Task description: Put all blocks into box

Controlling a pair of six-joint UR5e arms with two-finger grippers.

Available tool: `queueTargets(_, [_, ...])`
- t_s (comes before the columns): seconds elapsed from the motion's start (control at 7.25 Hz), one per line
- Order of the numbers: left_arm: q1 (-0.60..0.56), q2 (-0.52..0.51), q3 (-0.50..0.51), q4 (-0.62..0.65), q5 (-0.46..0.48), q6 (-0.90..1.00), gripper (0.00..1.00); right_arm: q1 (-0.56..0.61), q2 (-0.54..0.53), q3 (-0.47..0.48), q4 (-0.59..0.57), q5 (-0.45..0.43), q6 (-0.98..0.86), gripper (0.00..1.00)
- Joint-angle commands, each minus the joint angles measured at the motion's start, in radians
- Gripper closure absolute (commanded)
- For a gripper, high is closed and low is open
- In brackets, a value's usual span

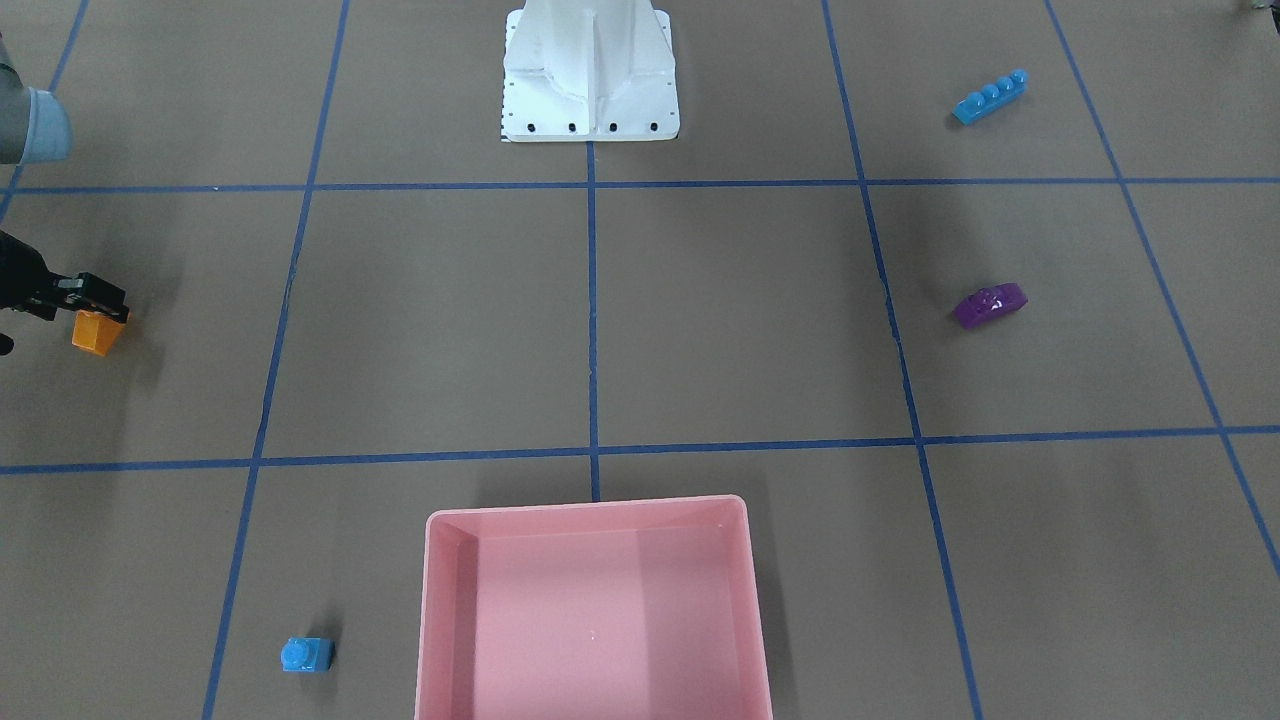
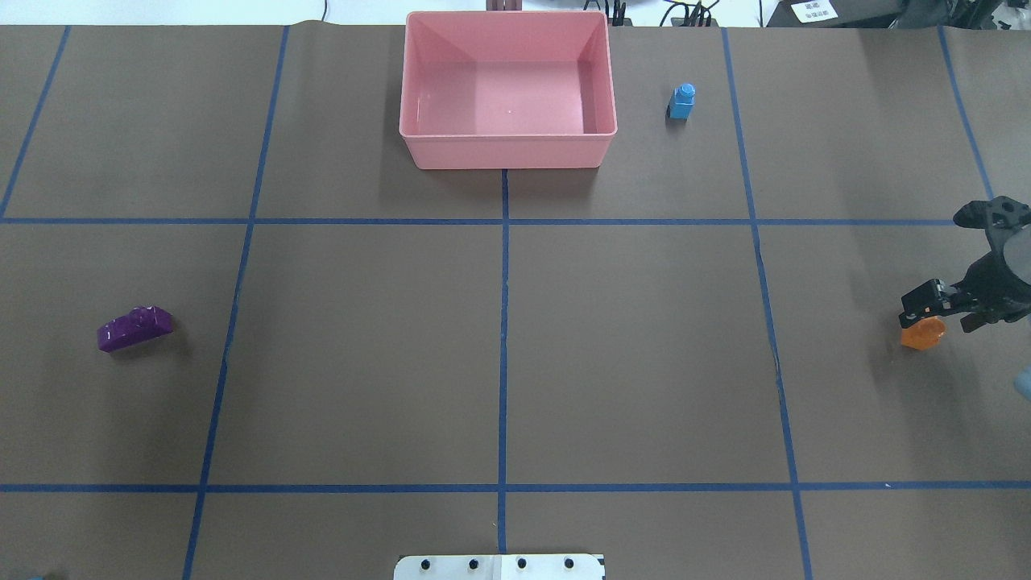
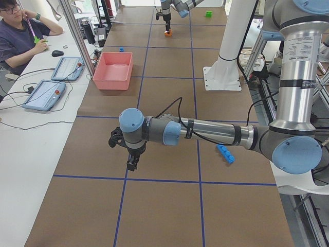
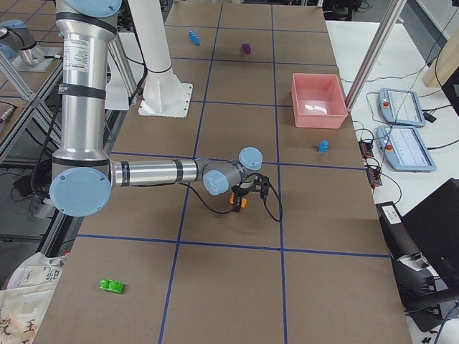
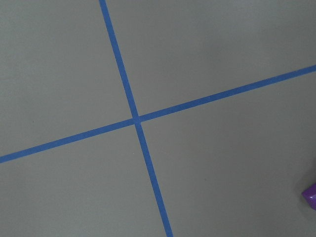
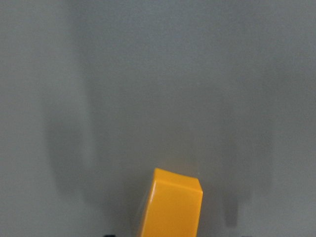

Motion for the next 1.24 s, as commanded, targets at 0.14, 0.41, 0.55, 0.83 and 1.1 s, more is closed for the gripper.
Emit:
queueTargets(0.14, [0.0, 0.0, -0.001, 0.0, 0.0, 0.001, 0.0, -0.013, 0.001, -0.001, 0.0, -0.003, 0.001, 1.0])
queueTargets(0.41, [0.0, 0.0, -0.003, 0.0, -0.002, -0.004, 0.0, -0.001, 0.002, 0.036, -0.003, 0.01, -0.002, 1.0])
queueTargets(0.55, [0.0, -0.005, -0.006, 0.002, 0.0, -0.006, 0.0, 0.055, -0.001, 0.082, -0.007, 0.016, -0.004, 1.0])
queueTargets(0.83, [0.006, -0.013, -0.056, 0.003, 0.001, -0.053, 0.0, 0.137, 0.007, 0.159, -0.007, 0.064, -0.004, 1.0])
queueTargets(1.1, [0.125, -0.002, -0.128, 0.0, 0.004, -0.204, 0.0, 0.186, 0.152, 0.193, -0.153, 0.14, -0.001, 1.0])
